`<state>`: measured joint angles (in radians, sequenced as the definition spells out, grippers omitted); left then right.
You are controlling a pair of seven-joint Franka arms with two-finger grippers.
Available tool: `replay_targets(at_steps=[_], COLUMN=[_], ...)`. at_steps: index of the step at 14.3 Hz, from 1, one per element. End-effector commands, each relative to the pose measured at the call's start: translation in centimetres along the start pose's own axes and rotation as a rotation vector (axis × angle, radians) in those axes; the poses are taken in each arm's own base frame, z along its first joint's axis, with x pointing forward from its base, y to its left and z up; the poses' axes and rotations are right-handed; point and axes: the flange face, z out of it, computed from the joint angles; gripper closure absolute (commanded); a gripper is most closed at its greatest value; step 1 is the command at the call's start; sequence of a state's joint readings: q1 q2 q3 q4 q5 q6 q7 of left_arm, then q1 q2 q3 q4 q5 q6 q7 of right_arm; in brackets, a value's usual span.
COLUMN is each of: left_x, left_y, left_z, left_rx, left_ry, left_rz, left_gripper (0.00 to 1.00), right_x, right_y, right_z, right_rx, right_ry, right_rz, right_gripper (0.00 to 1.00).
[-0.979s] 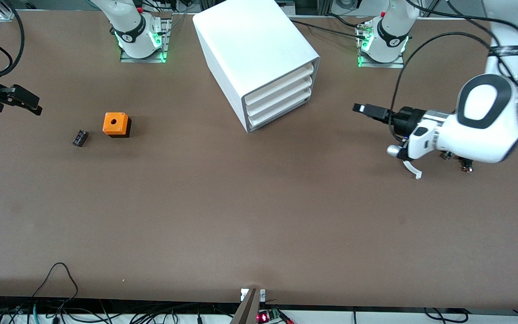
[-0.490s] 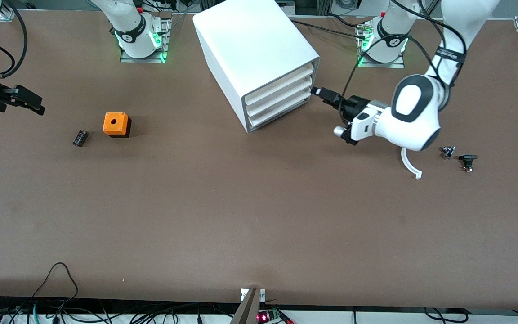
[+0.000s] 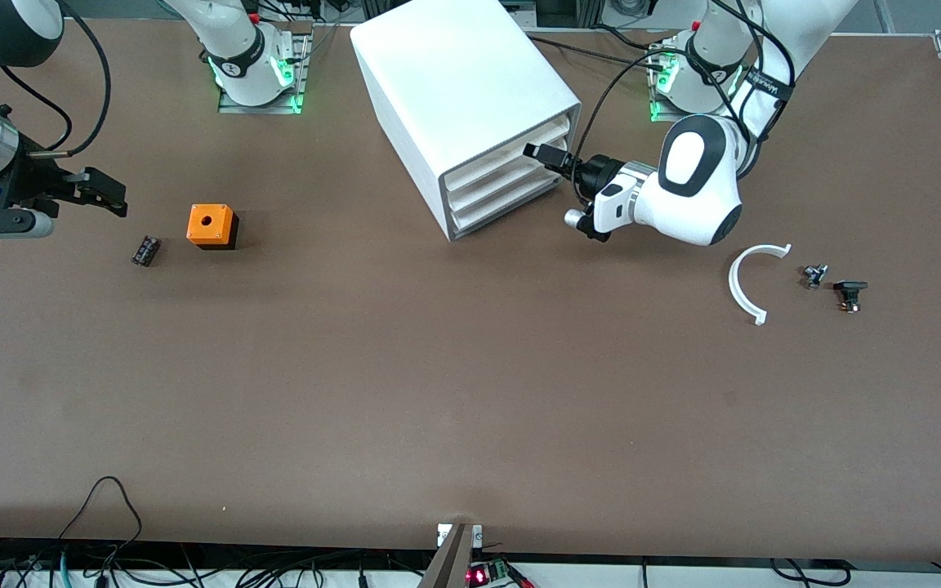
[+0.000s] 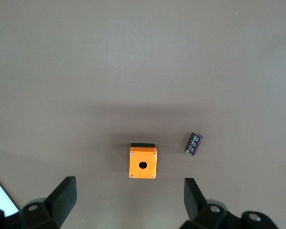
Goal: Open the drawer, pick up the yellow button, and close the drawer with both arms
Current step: 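Pull the drawer open with the left gripper while the right gripper approaches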
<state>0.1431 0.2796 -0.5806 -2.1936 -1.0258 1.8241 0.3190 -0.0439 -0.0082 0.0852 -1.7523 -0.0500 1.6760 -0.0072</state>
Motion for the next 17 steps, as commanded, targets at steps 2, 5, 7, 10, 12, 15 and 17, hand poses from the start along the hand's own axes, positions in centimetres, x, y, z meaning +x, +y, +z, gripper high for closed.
replay_targets(at_steps=[2, 5, 7, 10, 12, 15, 17], left_x=[-1.6, -1.8, -1.8, -1.5, -1.3, -0.4, 0.6], left_y=[0.4, 0.2, 0.2, 0.4, -0.2, -1.7, -4.0], left_z=[1.3, 2.1, 2.2, 1.2, -0.5, -5.1, -9.7], left_rx=[-0.001, -0.013, -0.019, -0.024, -0.036, -0.046, -0.016], left_ry=[0.007, -0.005, -0.003, 0.019, 0.051, 0.144, 0.304], left_rz=[0.01, -0.003, 0.003, 0.015, 0.006, -0.011, 0.024], left_gripper=[0.34, 0.39, 0.63, 1.0, 1.0, 1.0, 1.0], right_x=[0.1, 0.0, 0.2, 0.5, 0.4, 0.7, 0.8], right_y=[-2.2, -2.1, -2.0, -2.8, -3.8, -6.3, -8.5], right_z=[-0.4, -0.6, -0.7, 0.1, 0.0, 0.4, -0.9], right_rx=[0.001, 0.003, 0.017, 0.049, 0.046, 0.044, 0.045], right_ry=[-0.001, 0.002, 0.01, -0.01, -0.008, -0.016, 0.011], right_rz=[-0.05, -0.05, -0.041, -0.046, -0.065, -0.118, -0.153], right_gripper=[0.0, 0.0, 0.0, 0.0, 0.0, 0.0, 0.0])
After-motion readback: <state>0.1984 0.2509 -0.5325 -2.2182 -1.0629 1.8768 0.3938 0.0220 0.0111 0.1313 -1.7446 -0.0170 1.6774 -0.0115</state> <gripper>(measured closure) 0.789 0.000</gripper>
